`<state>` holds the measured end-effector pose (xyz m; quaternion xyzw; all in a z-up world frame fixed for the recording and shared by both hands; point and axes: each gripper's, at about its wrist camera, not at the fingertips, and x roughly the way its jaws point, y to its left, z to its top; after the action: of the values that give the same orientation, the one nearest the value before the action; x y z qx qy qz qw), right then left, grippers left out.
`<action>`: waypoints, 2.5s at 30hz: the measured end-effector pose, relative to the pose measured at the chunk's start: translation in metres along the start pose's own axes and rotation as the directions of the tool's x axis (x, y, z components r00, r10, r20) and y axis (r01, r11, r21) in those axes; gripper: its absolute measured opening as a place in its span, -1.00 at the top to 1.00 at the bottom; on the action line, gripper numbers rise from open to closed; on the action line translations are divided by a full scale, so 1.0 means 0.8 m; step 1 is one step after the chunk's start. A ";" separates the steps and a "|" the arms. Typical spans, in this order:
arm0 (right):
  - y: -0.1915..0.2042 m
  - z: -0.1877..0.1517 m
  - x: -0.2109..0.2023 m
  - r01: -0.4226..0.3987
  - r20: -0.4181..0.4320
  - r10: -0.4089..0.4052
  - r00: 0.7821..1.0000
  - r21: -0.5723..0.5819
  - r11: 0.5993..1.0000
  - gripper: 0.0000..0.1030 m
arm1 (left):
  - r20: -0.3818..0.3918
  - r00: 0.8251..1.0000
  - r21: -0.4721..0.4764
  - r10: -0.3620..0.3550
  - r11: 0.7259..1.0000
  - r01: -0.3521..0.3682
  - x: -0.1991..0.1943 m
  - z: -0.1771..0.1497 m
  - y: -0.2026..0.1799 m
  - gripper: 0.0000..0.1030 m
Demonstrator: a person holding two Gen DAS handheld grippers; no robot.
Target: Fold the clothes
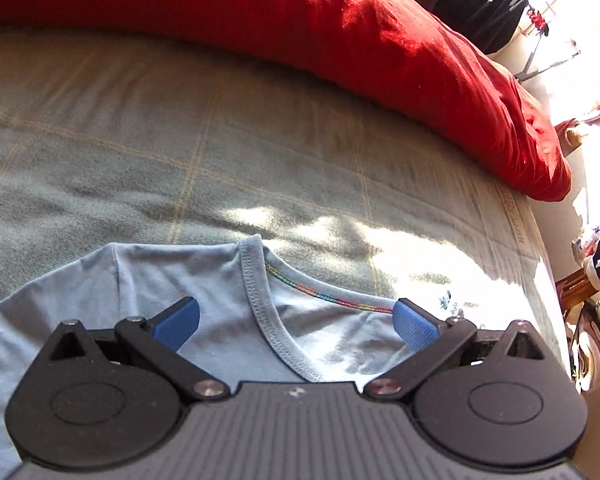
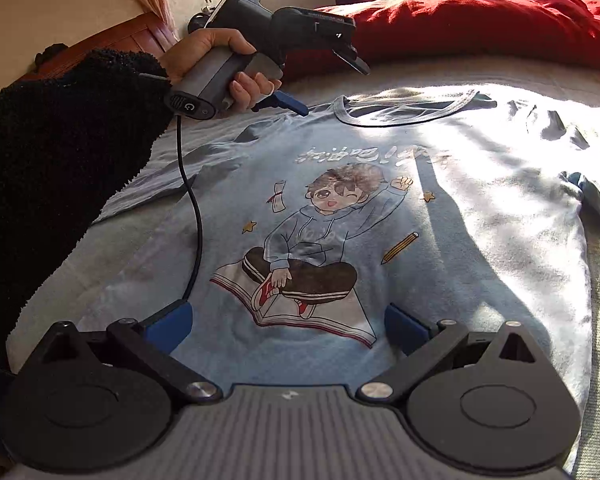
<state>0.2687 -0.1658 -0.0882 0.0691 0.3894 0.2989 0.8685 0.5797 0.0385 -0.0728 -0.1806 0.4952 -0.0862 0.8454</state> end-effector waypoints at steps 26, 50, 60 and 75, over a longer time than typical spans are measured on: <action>0.005 -0.003 0.009 0.022 0.010 -0.021 1.000 -0.061 0.998 -1.00 | 0.110 0.989 -0.264 0.102 0.962 -0.070 -0.045 -0.002 0.139 -0.98; 0.004 -0.004 0.007 0.015 0.020 -0.014 1.000 -0.073 0.997 -1.00 | 0.145 0.986 -0.289 0.077 0.957 -0.032 -0.039 0.014 0.137 -0.98; 0.006 -0.001 -0.001 0.027 0.003 -0.027 1.000 -0.047 0.999 -1.00 | 0.069 0.987 -0.227 0.142 0.966 -0.124 -0.111 -0.009 0.146 -0.98; 0.004 -0.002 0.001 0.030 0.004 -0.030 1.000 -0.054 0.998 -1.00 | 0.140 0.964 -0.319 0.227 0.932 -0.173 -0.139 -0.011 0.203 -0.98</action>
<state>0.2661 -0.1628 -0.0888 0.0401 0.3807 0.2963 0.8751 0.5118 0.2222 -0.0507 -0.2636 0.4424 0.0939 0.8520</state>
